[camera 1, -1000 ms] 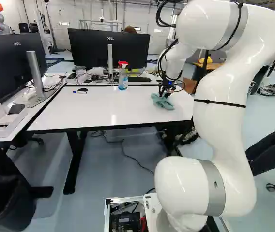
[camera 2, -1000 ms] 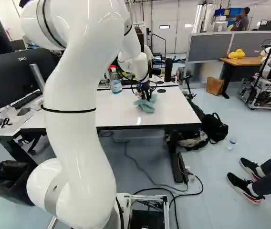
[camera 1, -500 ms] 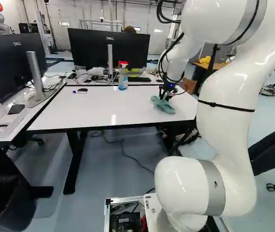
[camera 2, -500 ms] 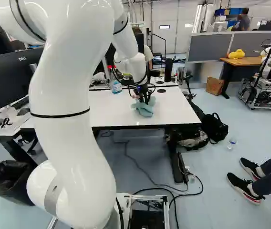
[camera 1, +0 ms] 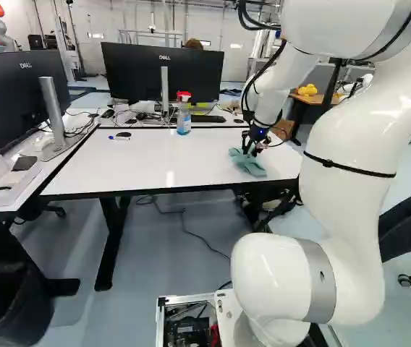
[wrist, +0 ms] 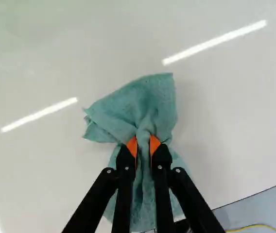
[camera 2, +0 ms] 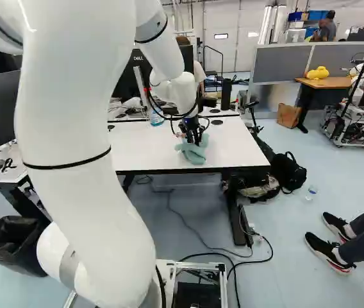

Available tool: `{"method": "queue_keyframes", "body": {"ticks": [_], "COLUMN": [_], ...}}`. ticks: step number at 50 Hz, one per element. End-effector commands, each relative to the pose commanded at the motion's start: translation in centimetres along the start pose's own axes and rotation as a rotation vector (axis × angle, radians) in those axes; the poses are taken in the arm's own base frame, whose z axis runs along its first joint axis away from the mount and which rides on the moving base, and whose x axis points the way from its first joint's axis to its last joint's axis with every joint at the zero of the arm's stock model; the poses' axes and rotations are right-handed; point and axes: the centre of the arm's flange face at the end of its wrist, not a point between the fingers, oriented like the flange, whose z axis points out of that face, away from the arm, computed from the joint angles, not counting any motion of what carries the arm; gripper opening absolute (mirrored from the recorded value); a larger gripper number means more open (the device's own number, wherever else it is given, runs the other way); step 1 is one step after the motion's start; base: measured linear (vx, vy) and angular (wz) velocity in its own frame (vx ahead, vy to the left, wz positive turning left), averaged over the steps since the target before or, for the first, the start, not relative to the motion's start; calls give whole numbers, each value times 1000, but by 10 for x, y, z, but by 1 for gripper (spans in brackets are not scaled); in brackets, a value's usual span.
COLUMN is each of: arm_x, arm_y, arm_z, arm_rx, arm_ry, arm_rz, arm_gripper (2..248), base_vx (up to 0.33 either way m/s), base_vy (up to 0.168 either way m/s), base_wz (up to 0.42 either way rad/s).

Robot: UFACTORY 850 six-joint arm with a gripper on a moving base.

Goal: Clean the table with the green towel

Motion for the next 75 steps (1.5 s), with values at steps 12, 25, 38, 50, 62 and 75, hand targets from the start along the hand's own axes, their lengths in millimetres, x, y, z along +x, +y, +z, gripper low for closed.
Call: {"method": "queue_keyframes", "body": {"ticks": [12, 25, 38, 50, 62, 75], "arm_x": [-2, -9, -17, -28, -46, -69], "arm_y": [-5, -26, -48, -67, -82, -94], "arm_z": [-7, -26, -44, -47, -52, -60], "arm_rx": [4, 23, 44, 60, 74, 89], "arm_ry": [10, 36, 62, 57, 52, 46], "arm_rz": [-8, -48, -91, -130, -166, -202], "arm_gripper": [50, 50, 50, 50, 50, 50], "base_vx": [0, 0, 0, 0, 0, 0], "base_vy": [0, 0, 0, 0, 0, 0], "base_wz": [0, 0, 0, 0, 0, 0]}}
